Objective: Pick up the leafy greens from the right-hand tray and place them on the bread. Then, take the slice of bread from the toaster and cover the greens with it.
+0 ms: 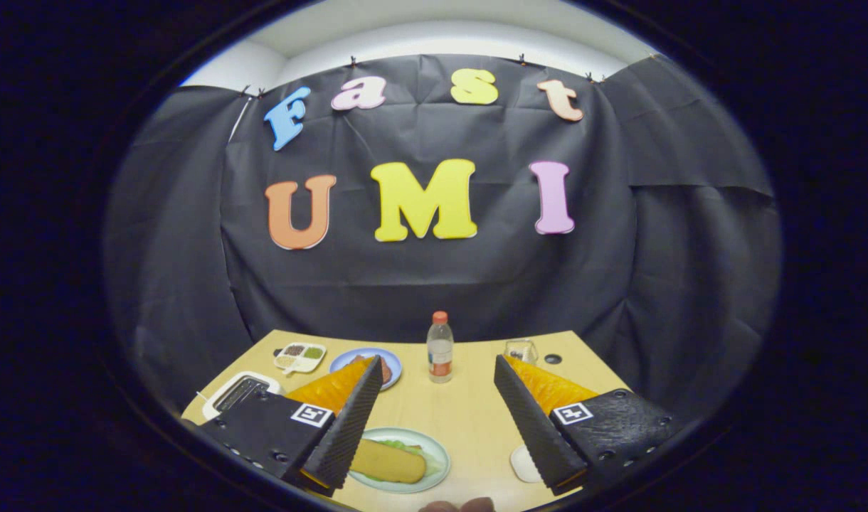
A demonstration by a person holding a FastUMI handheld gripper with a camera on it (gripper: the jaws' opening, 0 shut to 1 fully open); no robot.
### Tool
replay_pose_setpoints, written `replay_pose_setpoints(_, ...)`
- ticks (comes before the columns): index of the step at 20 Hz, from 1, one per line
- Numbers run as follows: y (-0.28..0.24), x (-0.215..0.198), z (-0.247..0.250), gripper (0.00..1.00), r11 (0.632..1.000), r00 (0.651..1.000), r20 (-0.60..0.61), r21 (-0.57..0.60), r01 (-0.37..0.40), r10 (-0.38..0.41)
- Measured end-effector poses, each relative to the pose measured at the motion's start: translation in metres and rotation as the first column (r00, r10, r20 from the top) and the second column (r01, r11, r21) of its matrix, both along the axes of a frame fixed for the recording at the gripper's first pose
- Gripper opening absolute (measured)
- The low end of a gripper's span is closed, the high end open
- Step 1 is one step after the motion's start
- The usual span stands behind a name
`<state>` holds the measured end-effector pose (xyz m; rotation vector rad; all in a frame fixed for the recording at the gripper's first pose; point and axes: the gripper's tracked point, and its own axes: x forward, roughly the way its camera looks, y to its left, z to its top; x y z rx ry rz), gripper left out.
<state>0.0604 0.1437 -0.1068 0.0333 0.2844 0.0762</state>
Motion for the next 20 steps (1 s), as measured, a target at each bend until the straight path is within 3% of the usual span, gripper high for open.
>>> replay_pose_setpoints(10,-0.097,-0.031,0.099,0.96,0.999,0.982,0.188,0.017,0.032,-0.034)
replay_pose_setpoints(20,-0.125,-0.051,0.101,0.96,0.999,0.973,0.232,0.041,-0.003,-0.006)
